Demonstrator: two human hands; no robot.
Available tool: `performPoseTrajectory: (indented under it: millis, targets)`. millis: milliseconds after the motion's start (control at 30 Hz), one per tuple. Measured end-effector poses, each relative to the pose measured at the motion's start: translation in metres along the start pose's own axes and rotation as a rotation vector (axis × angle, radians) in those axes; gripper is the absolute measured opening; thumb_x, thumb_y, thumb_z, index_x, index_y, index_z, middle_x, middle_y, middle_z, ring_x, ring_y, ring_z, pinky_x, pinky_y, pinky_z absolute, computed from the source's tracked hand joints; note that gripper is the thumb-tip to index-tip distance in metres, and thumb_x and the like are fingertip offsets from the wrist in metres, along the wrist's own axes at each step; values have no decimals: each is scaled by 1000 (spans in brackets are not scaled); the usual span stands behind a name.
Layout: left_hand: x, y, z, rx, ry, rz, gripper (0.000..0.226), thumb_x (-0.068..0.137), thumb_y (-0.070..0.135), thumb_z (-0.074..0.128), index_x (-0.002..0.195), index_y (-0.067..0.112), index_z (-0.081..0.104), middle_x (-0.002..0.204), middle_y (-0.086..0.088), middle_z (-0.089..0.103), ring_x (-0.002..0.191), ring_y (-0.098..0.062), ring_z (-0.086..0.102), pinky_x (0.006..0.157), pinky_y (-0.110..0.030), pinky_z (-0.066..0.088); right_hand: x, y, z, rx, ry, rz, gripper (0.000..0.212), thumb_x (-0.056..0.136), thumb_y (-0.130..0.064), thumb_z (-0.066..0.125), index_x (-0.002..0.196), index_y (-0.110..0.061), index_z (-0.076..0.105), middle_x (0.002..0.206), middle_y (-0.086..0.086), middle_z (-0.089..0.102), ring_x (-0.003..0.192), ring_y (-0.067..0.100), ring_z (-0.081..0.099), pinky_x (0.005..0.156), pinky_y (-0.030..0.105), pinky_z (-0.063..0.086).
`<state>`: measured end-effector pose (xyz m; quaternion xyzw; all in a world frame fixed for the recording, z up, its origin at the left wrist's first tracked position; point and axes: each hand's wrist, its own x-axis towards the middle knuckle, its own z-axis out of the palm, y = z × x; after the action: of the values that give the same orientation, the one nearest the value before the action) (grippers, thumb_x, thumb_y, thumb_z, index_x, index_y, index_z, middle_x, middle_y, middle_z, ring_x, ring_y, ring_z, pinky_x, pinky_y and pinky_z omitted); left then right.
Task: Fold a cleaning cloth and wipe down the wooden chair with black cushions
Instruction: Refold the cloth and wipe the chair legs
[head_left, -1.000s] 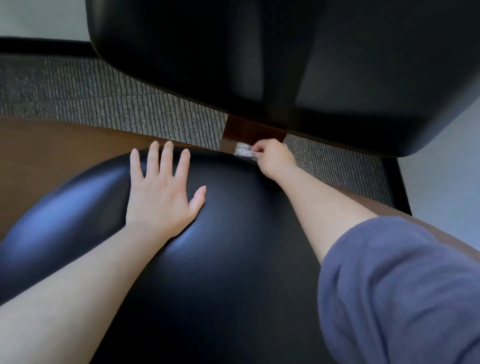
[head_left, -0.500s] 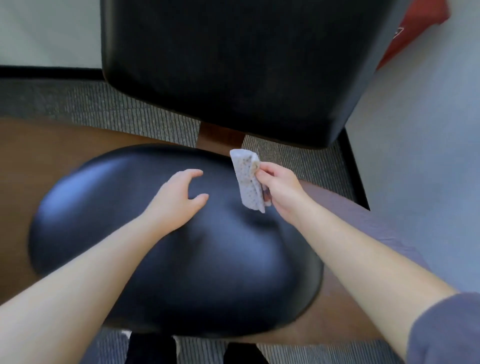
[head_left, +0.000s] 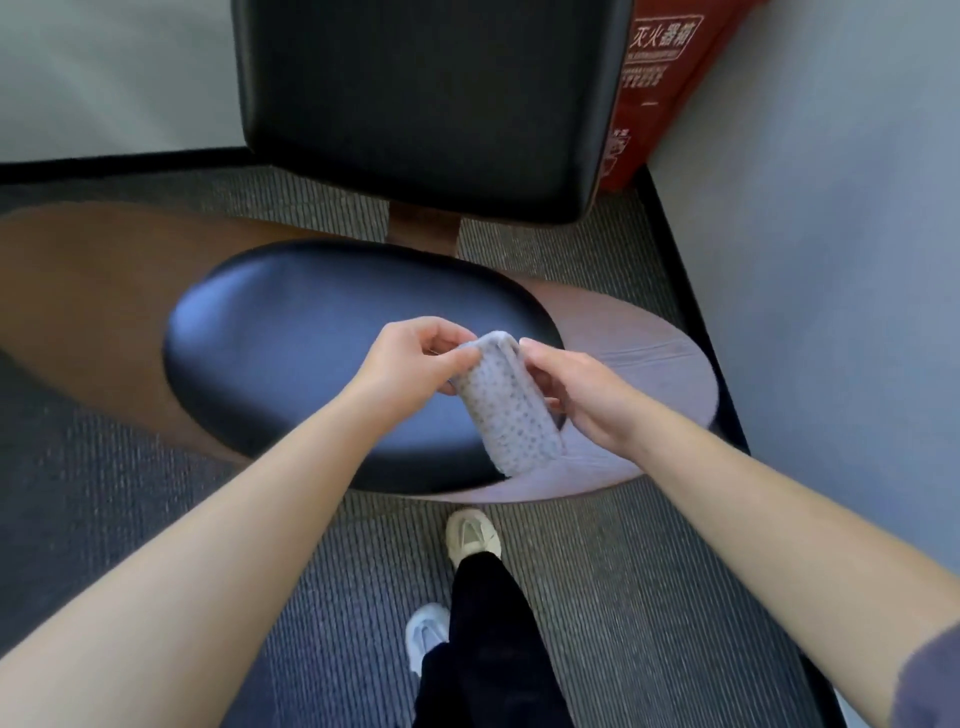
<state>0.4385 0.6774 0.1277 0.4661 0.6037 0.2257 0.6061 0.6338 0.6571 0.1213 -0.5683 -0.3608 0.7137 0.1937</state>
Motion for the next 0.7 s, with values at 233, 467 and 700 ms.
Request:
performPoseTrajectory:
  millis: [233,467,700]
  targets:
    - [-66,-11,61,-94,-92,52,12,91,4,65,88,14,70,87,-8,70,79,-13,69,72,-31,60,-89,57,-13,179,-1,-30,40,85,-31,64,115,-5,60,106,12,65,99,23,63,93,43,50]
    - [-80,-46,129,-68,-110,58,11,92,4,65,88,15,68,86,-6,68,76,-8,68,67,-24,59,-119,130,-50,234,55,-9,29,91,-17,60,117,-4,64,109,12,68,102,23,63,100,44,47]
    - [-69,-164,202,379,185,306,22,86,21,73,108,21,68,108,9,65,105,-7,60,95,-25,46,-97,242,-111,117,-78,5,21,91,-6,60,110,-9,67,102,7,70,96,20,66,84,32,56]
